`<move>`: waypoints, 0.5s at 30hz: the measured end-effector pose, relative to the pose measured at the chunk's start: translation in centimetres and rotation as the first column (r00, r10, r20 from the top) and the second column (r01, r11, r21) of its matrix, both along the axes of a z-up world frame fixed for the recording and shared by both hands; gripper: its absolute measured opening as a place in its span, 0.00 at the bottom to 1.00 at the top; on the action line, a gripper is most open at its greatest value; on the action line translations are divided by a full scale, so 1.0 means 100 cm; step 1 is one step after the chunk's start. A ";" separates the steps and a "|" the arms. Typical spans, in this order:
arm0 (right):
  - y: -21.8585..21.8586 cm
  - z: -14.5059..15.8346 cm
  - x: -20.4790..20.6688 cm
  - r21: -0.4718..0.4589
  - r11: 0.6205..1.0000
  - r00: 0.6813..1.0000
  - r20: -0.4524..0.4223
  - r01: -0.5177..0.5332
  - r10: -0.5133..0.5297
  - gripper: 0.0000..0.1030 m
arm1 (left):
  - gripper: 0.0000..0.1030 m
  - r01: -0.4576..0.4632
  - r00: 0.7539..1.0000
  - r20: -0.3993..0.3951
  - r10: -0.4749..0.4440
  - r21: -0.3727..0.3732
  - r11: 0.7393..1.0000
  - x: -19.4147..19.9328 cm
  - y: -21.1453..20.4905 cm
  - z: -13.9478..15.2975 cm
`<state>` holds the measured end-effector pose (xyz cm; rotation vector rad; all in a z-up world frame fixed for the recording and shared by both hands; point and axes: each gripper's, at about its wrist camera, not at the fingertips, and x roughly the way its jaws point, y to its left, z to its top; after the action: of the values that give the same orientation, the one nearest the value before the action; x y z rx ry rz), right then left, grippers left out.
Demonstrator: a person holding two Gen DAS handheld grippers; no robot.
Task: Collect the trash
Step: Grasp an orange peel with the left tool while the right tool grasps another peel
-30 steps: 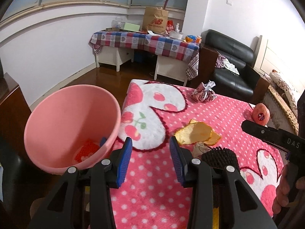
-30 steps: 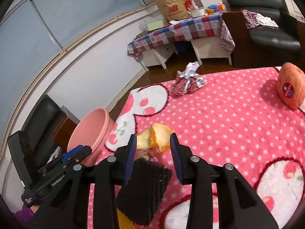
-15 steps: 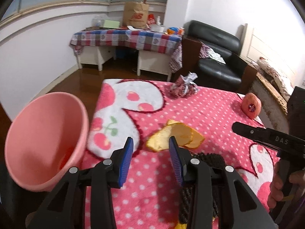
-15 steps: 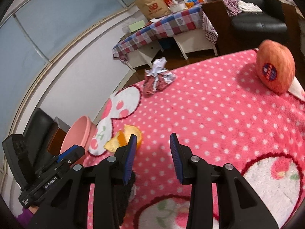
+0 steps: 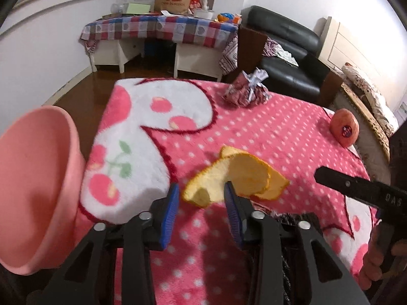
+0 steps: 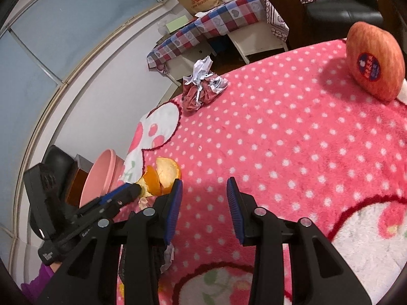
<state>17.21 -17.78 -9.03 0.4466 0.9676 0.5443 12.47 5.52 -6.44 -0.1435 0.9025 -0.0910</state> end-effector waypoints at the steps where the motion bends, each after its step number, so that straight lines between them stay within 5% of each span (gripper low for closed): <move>1: 0.001 -0.001 0.001 0.005 1.000 1.000 -0.006 -0.002 0.002 0.36 | 0.17 -0.003 1.000 0.000 0.003 0.009 1.000 -0.001 -0.001 -0.001; 5: 0.007 -0.003 0.002 0.013 1.000 1.000 -0.016 -0.017 0.017 0.36 | 0.05 -0.025 1.000 0.005 0.025 -0.022 0.999 -0.003 0.006 -0.001; 15: 0.025 -0.004 0.010 0.059 0.997 0.997 -0.056 -0.058 0.061 0.36 | 0.03 -0.101 0.992 0.076 0.104 -0.052 0.994 -0.027 0.028 0.022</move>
<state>18.20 -15.30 -9.40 0.4881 1.0248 0.6167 9.77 8.37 -4.23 -0.2294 0.8135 -0.0227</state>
